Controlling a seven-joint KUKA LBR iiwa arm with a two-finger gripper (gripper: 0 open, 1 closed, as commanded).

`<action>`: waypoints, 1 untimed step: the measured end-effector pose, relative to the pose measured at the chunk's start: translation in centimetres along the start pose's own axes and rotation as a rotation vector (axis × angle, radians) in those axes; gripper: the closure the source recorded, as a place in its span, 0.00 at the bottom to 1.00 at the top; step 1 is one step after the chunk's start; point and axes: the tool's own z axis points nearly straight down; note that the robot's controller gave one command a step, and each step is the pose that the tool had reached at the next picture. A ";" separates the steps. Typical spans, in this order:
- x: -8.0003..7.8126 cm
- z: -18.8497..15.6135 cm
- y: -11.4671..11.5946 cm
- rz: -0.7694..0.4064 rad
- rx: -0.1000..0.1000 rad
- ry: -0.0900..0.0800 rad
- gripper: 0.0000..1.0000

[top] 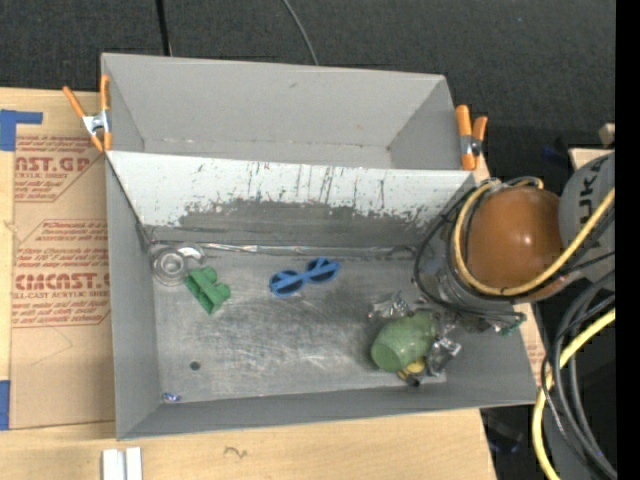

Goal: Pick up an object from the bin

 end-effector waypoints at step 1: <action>0.0 0.0 0.0 -0.001 -0.001 0.001 1.00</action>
Offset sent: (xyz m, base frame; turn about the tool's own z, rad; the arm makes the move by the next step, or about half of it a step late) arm 0.0000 0.0000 0.0000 0.0000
